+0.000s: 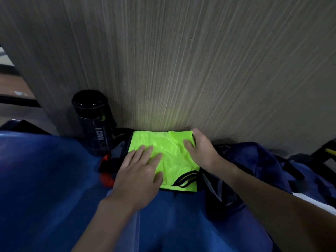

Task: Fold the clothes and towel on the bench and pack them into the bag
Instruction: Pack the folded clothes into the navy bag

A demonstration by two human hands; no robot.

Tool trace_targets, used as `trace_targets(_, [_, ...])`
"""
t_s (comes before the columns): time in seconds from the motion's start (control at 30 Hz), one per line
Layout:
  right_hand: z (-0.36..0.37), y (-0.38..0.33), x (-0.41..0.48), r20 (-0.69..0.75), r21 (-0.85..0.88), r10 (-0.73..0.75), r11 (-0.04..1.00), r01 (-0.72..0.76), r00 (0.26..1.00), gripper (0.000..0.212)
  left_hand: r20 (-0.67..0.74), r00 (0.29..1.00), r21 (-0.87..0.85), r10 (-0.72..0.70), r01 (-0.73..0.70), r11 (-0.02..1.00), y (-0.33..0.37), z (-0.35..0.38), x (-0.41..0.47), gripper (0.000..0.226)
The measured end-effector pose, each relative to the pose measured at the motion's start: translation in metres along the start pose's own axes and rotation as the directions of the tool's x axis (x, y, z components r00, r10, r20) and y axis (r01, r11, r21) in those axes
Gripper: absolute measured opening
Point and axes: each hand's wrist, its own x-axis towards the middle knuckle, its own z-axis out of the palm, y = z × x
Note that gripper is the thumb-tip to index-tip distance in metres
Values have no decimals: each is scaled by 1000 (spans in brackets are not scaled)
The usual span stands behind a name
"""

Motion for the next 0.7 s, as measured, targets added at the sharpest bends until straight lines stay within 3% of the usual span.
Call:
trace_targets(0.17, [-11, -12, 2, 179, 1, 57, 998, -58, 982, 40, -13, 1000, -29, 2, -2, 1000, -1, -1, -1, 78])
trace_targets(0.3, [-17, -35, 5, 158, 90, 66, 993, -81, 985, 38, -14, 1000, -92, -9, 8, 996, -1, -5, -1, 74])
trace_targets(0.37, [-14, -52, 6, 134, 180, 99, 976, -122, 986, 37, -69, 996, -263, -55, 35, 964, 5, -12, 2, 60])
trace_targets(0.4, [-10, -60, 7, 125, 237, 131, 959, -158, 983, 37, -120, 984, -420, -133, 71, 905, 8, -18, 3, 54])
trace_targets(0.47, [1, -80, 9, 148, 366, 215, 895, -255, 965, 36, -129, 928, -727, -350, 151, 670, 12, -34, 7, 43])
trace_targets(0.5, [6, -89, 8, 182, 426, 247, 853, -303, 952, 37, -80, 901, -815, -426, 187, 548, 12, -40, 9, 39])
trace_targets(0.57, [16, -102, 8, 262, 495, 259, 791, -360, 930, 34, -9, 875, -860, -485, 240, 450, 10, -47, 9, 42])
trace_targets(0.63, [24, -110, 5, 315, 465, 220, 813, -352, 923, 18, 39, 877, -820, -478, 301, 486, 4, -48, 6, 62])
trace_targets(0.7, [29, -110, 0, 339, 382, 179, 871, -309, 924, 12, 41, 888, -720, -459, 344, 602, 0, -44, 2, 77])
